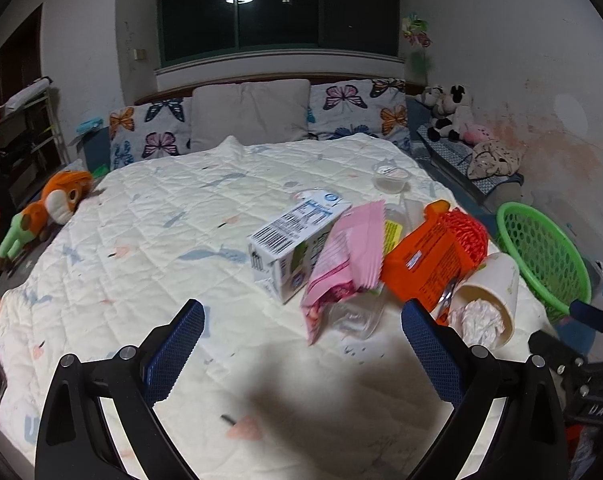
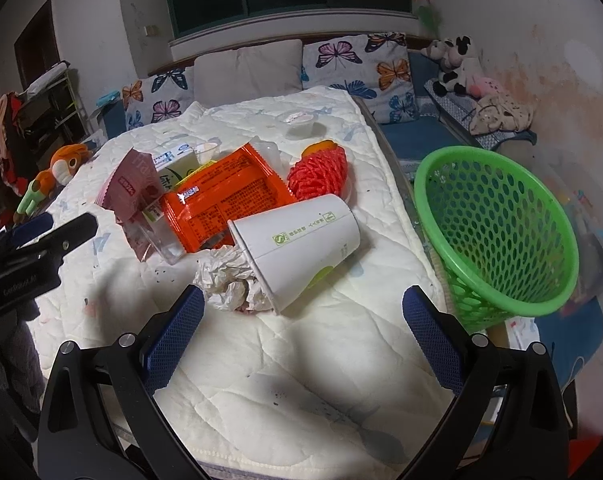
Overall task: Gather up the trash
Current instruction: 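Move both tools toward the trash pile on the bed, then grasp the pink wrapper with the left tool while the right tool grasps the white paper cup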
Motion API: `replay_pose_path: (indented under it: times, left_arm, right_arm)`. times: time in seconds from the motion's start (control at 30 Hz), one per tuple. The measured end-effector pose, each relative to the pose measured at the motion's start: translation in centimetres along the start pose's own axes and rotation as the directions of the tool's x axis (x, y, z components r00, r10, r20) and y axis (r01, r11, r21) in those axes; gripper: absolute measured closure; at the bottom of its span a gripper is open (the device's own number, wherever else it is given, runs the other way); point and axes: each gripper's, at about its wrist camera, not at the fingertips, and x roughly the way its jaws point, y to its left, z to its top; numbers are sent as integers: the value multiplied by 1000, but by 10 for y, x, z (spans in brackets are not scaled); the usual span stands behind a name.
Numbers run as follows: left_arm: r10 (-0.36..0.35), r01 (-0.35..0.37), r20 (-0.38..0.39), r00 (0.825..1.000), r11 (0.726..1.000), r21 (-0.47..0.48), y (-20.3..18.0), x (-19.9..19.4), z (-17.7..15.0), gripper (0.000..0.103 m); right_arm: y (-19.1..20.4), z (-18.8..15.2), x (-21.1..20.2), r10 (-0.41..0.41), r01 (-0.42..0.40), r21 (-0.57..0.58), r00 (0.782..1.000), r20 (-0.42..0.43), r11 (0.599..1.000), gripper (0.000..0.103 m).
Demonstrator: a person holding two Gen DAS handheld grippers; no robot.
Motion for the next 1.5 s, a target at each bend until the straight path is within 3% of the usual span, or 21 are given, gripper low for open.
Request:
replay_pose_path:
  times: [0.13,0.5,0.77,0.97,1.23,1.5]
  left_arm:
    - [-13,13,-3,1000,1000,24,-7,10,10,9]
    - [-60,65,-61,996,994,83,-19,43,32,37]
    - [-99,106,-89,991,990,88,-20,53,34,68]
    - [-96,103,-79,992,991,85,-17,52,34,75]
    - [-101,103,-53,994,993,53,-2,37,31,80]
    - [-126,126,-3,992,991,36,12,5,28,80]
  right_arm:
    - [-6,2,5,10,-10,20,1000,-15,1000,5]
    - [-17,15,22,87,-81,93,994,-65,992,5]
    - [-32,25,38,189,-163,204,976,-111,965,8]
    - [-32,22,34,222,-191,235,968,-115,953,10]
    - [-3,12,27,171,-161,109,981,-96,981,12]
    - [-43,23,42,288,-246,311,953,-96,918,12]
